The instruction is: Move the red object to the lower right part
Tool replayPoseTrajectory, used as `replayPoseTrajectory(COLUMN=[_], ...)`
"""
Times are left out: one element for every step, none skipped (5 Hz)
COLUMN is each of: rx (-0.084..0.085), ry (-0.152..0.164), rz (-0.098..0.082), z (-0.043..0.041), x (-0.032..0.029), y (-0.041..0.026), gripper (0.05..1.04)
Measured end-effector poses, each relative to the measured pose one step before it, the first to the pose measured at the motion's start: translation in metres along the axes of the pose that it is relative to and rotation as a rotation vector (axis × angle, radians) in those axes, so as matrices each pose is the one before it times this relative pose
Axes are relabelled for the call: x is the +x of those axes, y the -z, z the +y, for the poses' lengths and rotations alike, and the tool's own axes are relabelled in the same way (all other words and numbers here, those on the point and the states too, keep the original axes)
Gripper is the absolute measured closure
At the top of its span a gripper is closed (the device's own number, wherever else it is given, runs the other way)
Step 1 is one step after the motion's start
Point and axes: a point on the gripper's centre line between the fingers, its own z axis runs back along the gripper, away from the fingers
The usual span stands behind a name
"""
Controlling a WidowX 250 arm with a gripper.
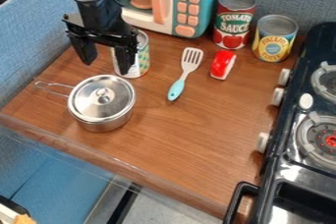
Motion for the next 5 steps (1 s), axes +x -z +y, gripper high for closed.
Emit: replayPoseTrajectory(rx=[-0.0105,-0.0334,-0.0146,-0.0455,-0.0205], ry=[0.0035,0.1063,0.0742,0.0412,-0.0047], rz=[0.0340,-0.0365,-0.0153,-0.0271,-0.0443], z=[-0.00316,-0.03494,-0.02275,-0.02520,-0.01489], x=[-0.00295,0.02391,0.02274,0.03244,0.04043], y=[0.00962,-0.00266,0.00387,0.00147,0.00700], gripper=[0.083,0.083,0.083,0.083,0.083])
